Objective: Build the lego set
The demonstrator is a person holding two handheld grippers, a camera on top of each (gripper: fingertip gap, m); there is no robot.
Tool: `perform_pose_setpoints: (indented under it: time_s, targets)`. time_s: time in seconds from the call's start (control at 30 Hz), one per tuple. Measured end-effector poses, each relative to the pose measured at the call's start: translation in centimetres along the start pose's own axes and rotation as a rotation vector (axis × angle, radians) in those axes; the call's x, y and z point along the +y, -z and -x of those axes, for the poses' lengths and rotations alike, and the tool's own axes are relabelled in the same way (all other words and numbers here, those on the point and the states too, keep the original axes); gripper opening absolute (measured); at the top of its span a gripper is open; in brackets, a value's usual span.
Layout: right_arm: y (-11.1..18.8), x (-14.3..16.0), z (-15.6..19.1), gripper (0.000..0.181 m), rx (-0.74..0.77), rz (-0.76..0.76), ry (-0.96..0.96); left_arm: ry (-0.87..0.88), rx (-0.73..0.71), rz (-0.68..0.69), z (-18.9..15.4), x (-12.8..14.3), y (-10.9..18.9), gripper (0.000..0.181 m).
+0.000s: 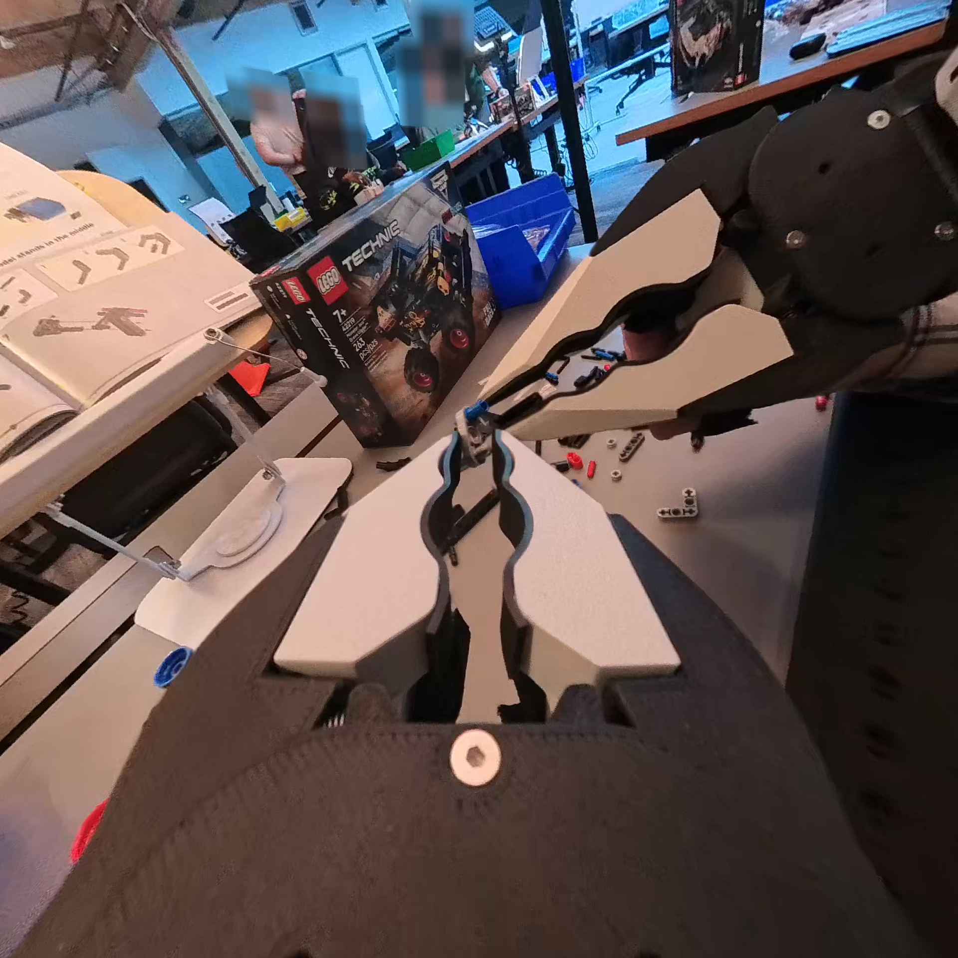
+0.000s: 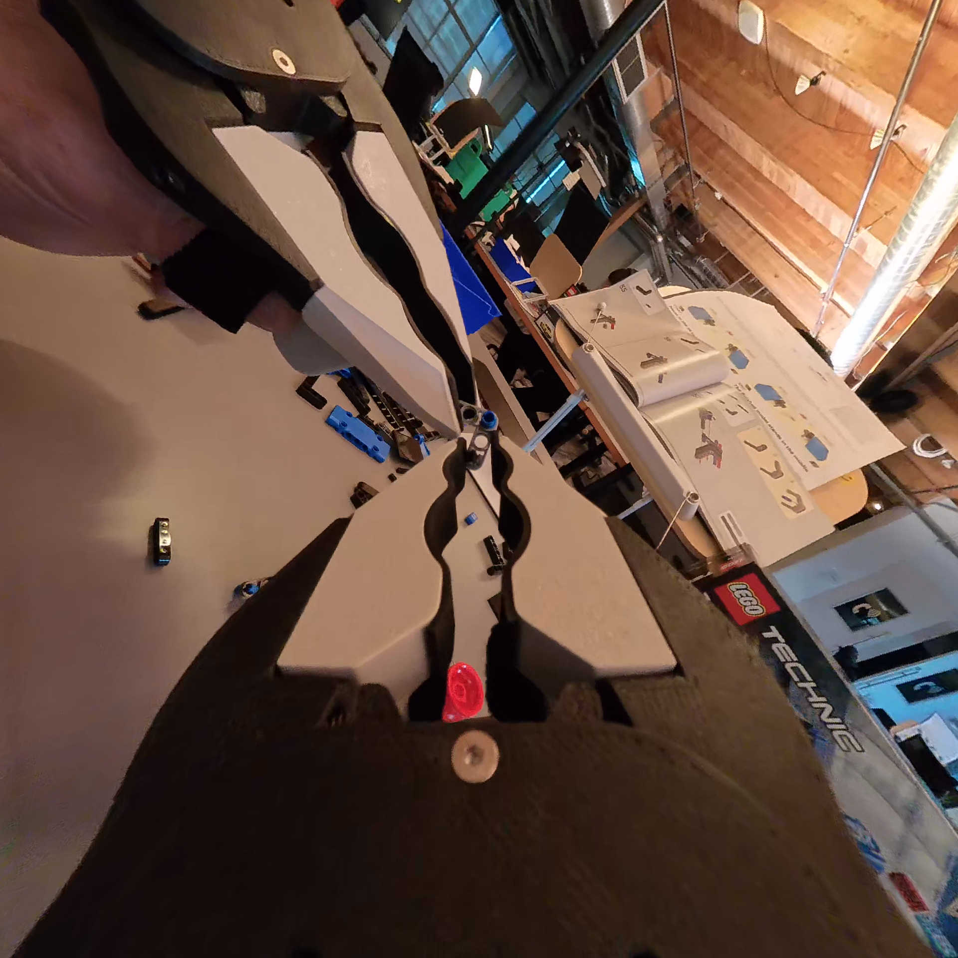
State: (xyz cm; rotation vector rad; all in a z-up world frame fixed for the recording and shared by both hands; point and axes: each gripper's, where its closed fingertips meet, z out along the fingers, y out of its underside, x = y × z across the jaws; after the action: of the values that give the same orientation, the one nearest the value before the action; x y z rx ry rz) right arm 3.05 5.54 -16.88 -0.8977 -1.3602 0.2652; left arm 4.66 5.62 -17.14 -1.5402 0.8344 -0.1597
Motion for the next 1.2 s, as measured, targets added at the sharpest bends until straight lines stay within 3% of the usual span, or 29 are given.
perform_pose_setpoints:
  time_s: [0.13, 0.57, 0.67, 0.8, 0.93, 1.2]
  targets:
    - [0.2, 0.2, -0.4, 0.005, -0.032, -0.031, -0.110, -0.012, 0.032, -0.020, -0.8, -0.4, 0.0, 0.011]
    - [2.9, -1.2, -3.4, 0.004, -0.369, -0.413, -0.933, 0.104, 0.173, -0.224, -1.3, -3.4, 2.1, 0.025]
    - [4.0, -1.2, -4.9, 0.004, -0.422, -0.518, -1.092, 0.120, 0.169, -0.203, -0.6, -2.9, 2.3, 0.025]
    - [5.2, -1.1, -6.6, 0.004, -0.463, -0.631, -1.234, 0.112, 0.217, -0.120, -0.8, -1.6, 2.3, 0.025]
    - [5.5, -0.9, -6.6, 0.004, -0.478, -0.624, -1.234, 0.073, 0.298, 0.032, -1.8, 0.8, 2.4, 0.025]
    - [5.1, -0.5, -5.5, 0.004, -0.468, -0.532, -1.141, -0.023, 0.509, 0.450, -5.9, 9.2, 3.5, 0.022]
